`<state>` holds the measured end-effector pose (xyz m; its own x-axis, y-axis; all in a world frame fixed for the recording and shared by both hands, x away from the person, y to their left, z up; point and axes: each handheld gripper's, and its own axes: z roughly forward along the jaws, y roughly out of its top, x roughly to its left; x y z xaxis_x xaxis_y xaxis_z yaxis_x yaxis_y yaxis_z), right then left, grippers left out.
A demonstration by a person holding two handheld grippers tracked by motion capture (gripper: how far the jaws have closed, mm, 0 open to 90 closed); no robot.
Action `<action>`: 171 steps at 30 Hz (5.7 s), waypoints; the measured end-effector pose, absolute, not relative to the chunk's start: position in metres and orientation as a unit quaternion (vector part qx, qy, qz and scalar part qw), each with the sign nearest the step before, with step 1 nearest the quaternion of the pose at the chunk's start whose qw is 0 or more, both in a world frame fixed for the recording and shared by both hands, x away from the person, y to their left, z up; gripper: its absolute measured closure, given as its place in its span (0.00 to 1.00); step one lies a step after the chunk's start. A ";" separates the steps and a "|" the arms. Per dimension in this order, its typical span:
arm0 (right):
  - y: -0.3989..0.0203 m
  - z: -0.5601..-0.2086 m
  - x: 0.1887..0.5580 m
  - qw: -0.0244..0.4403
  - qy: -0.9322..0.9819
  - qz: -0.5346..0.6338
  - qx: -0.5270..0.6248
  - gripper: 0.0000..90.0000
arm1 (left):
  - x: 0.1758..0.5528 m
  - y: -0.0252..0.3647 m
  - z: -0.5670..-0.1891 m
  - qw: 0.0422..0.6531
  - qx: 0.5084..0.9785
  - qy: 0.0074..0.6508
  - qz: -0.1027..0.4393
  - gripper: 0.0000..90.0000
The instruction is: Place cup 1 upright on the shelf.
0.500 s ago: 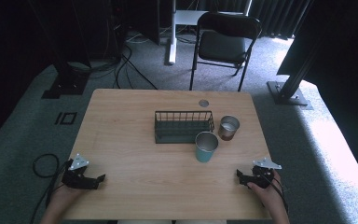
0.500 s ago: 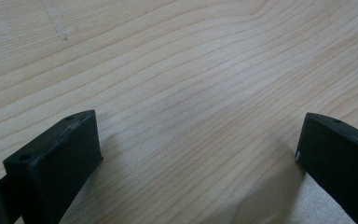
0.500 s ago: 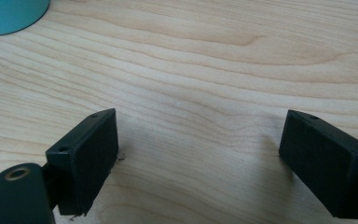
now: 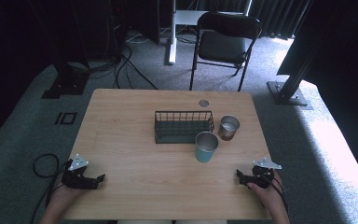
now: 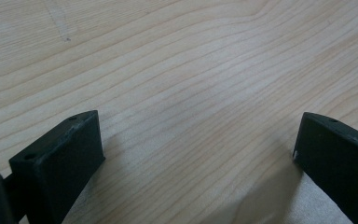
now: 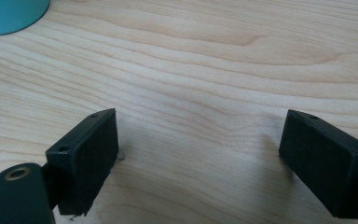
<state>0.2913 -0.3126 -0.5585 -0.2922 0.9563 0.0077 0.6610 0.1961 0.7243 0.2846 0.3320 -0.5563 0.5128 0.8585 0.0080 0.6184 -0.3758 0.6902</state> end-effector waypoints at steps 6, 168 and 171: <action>-0.312 -0.558 0.291 0.231 0.738 0.319 0.548 0.13 | 0.285 0.330 -0.554 0.336 0.811 0.447 0.170 0.02; -0.313 -0.558 0.291 0.232 0.738 0.320 0.548 0.13 | 0.381 0.009 -0.491 0.453 0.869 0.175 0.100 0.02; -0.313 -0.558 0.291 0.232 0.738 0.320 0.548 0.13 | 0.383 0.004 -0.493 0.450 0.870 0.174 0.100 0.02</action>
